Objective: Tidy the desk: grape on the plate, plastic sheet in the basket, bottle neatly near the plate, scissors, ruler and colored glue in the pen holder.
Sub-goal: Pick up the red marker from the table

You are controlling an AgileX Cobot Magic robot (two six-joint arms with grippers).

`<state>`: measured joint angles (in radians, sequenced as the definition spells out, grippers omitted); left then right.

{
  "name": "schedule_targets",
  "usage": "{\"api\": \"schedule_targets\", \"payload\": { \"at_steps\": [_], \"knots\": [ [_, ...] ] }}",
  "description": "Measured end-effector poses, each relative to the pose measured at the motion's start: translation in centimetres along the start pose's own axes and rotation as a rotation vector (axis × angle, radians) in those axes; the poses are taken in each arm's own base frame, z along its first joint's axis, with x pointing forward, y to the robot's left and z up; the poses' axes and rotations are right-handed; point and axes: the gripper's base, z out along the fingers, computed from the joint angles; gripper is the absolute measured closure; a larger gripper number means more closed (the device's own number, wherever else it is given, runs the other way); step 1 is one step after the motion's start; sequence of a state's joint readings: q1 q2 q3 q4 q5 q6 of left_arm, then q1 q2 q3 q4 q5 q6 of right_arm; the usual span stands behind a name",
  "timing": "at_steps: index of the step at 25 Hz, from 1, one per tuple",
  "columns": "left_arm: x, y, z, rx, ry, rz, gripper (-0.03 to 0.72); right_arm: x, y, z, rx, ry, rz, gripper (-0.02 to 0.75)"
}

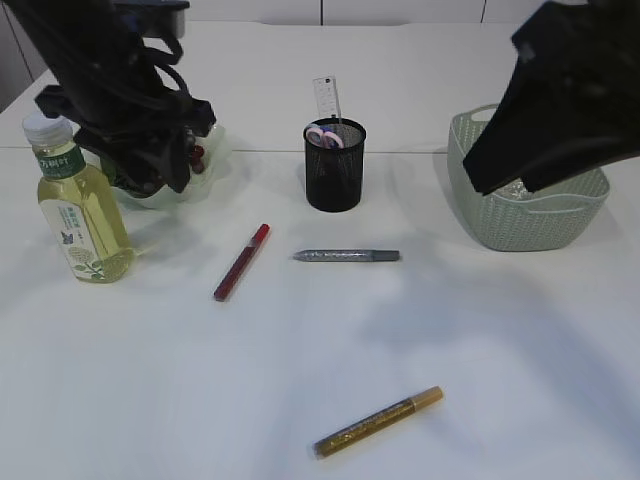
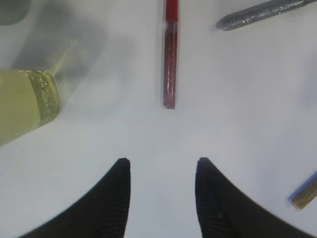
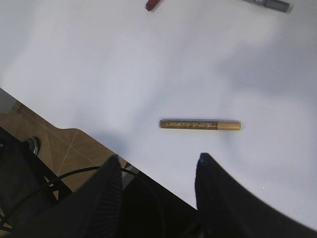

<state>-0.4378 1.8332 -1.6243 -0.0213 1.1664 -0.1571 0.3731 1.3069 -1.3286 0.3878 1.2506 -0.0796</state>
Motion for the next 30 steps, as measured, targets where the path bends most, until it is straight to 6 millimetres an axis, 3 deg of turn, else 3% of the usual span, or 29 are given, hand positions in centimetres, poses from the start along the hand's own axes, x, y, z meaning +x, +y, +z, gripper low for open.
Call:
{"api": "schedule_targets", "payload": {
  "at_steps": [4,10,20,30],
  "knots": [
    [-1.9,-0.3,3.3,-0.008,0.064,-0.001,0.361,0.7,0.5,-1.4,-0.003,-0.04,-0.015,0.352],
    [-4.6,-0.6,7.9,-0.013,0.103,-0.002,0.36,0.9,0.6,-1.6,-0.006,-0.047,-0.017,0.352],
    [-5.4,-1.0,14.4,0.006,0.192,-0.001,0.361,0.9,0.6,-1.6,-0.006,-0.047,-0.015,0.352],
    [-4.9,-1.0,16.8,0.02,0.244,0.012,0.36,0.9,0.6,-1.6,-0.006,-0.047,-0.015,0.352]
  ]
}}
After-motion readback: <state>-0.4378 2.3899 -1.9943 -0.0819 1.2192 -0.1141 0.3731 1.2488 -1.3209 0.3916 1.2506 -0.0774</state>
